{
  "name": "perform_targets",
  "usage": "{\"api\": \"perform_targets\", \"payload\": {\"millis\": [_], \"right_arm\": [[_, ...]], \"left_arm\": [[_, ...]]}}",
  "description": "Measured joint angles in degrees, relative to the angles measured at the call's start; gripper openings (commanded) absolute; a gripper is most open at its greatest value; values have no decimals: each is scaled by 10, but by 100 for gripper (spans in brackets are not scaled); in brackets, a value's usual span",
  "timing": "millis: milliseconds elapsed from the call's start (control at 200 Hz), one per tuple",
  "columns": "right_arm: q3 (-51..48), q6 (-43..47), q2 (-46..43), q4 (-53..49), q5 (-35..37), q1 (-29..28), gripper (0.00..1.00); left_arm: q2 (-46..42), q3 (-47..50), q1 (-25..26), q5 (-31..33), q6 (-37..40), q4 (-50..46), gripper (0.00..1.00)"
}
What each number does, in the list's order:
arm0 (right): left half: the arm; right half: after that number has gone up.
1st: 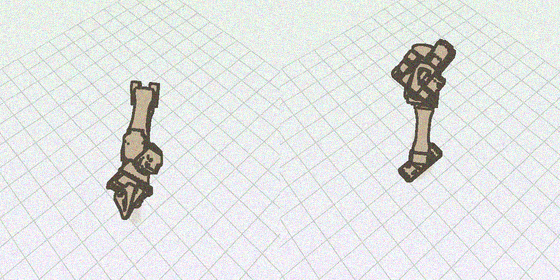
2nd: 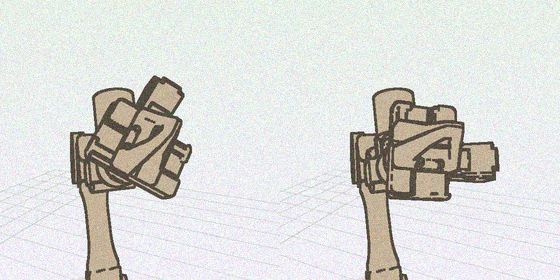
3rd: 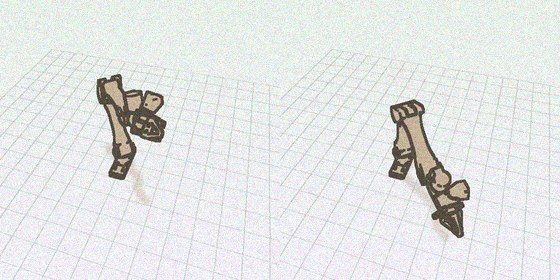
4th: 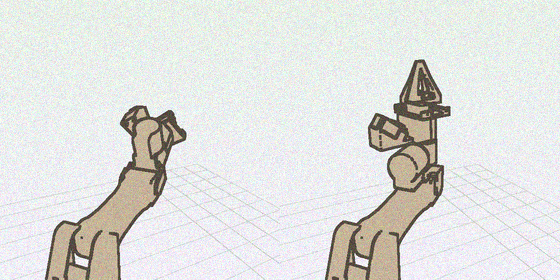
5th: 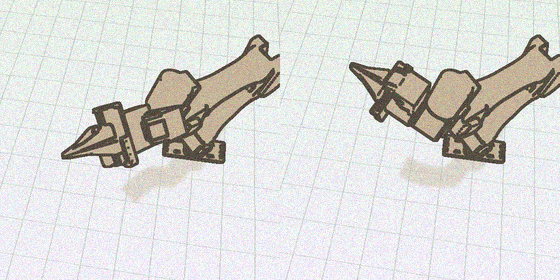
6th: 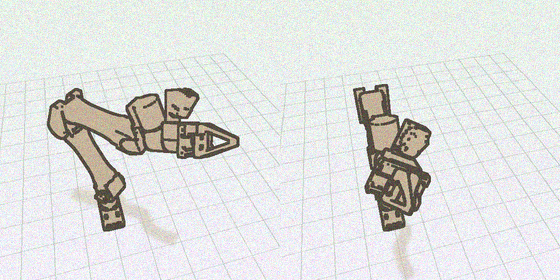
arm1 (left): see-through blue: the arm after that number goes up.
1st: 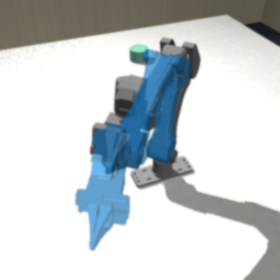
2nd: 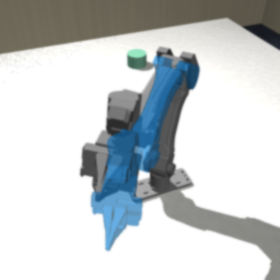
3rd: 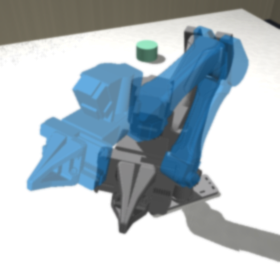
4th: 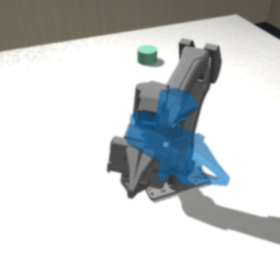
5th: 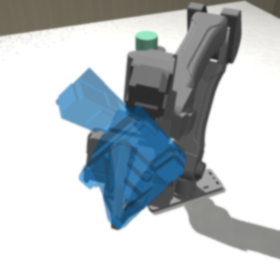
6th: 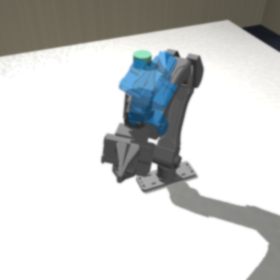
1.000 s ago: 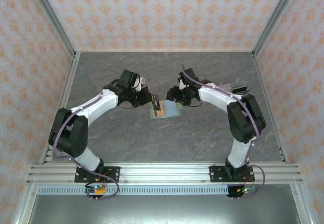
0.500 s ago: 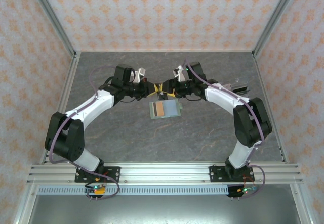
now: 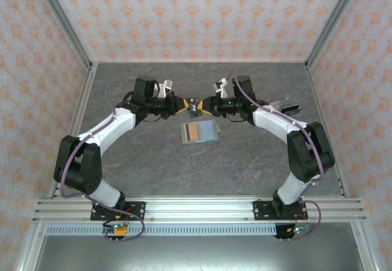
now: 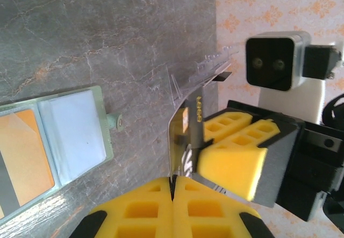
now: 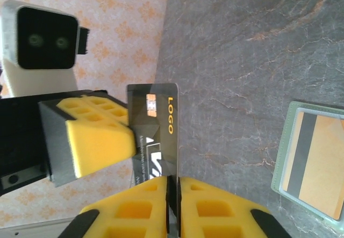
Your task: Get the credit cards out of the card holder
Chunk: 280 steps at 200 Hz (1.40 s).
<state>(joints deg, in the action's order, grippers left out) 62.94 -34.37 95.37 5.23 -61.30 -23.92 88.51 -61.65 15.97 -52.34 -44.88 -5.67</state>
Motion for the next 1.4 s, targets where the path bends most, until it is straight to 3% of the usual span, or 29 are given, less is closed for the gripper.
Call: {"api": "perform_targets", "payload": {"millis": [135, 300, 500, 741, 1021, 1186, 1401], "right_arm": [[0, -9, -14, 5, 1, 1, 4], [-1, -16, -18, 8, 9, 0, 0], [2, 19, -54, -73, 109, 0, 0], [36, 62, -108, -244, 331, 32, 0], [36, 31, -198, -408, 534, 160, 0], [36, -3, -198, -467, 594, 222, 0], [45, -37, -122, -485, 609, 293, 0]], "left_arm": [[2, 0, 0, -2, -3, 6, 7], [2, -5, 0, 6, 3, -14, 50], [3, -30, -2, 80, 39, -102, 79], [8, -60, -4, 259, 99, -231, 95], [8, -63, -4, 399, 156, -293, 100], [1, -78, -4, 439, 181, -318, 100], [-17, -89, -13, 427, 205, -332, 100]]}}
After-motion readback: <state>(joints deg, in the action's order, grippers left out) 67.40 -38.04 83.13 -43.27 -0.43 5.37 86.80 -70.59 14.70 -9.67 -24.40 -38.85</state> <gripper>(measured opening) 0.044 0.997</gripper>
